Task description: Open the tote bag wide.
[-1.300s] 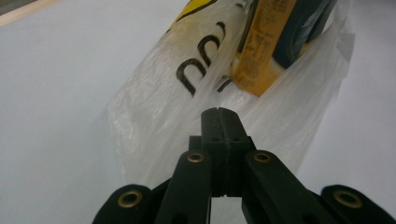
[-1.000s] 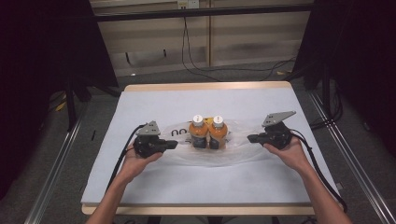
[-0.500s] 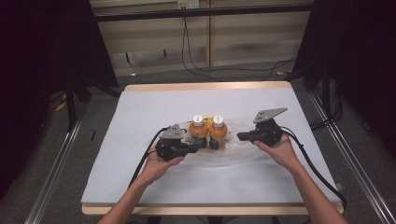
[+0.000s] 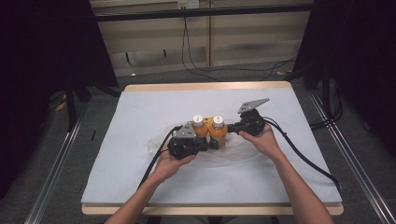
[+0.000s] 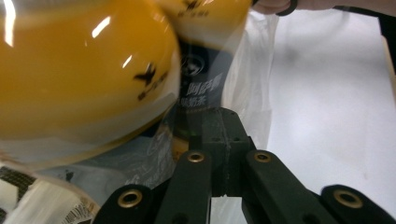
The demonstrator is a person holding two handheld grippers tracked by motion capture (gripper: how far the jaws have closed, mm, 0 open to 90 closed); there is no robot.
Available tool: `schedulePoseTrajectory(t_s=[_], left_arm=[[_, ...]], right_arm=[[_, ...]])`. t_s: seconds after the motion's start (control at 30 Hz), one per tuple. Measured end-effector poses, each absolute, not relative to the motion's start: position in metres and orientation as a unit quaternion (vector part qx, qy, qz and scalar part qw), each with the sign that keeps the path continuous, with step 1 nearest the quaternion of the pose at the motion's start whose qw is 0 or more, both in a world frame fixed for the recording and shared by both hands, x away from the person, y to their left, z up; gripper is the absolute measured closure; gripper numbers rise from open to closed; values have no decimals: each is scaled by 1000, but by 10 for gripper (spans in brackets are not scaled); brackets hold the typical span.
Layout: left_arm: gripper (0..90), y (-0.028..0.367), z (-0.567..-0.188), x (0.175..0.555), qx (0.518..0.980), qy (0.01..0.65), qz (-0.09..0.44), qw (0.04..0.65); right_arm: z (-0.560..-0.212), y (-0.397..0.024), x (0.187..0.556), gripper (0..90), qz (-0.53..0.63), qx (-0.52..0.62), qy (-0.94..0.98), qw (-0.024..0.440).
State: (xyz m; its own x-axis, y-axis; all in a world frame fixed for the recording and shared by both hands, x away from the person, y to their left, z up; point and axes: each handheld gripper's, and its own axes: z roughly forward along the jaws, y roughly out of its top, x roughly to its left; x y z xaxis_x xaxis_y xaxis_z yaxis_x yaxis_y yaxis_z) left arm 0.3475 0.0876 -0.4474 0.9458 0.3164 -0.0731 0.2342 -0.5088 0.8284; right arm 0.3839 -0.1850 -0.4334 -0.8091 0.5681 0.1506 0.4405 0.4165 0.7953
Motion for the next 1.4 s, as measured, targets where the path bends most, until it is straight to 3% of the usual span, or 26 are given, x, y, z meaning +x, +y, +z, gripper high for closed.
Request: schedulePoseTrajectory(t_s=[0.2,0.83,1.4], left_arm=[[900,82,-459,348,878,159,49,449],[900,78,-482,336,899,146,63,408],[900,76,-485,326,905,131,42,402]], right_arm=[[-436,-177,392,900,447,292,843,62],[-488,-162,413,900,400,332,854,6],[-482,-154,428,900,363,356,860,46]])
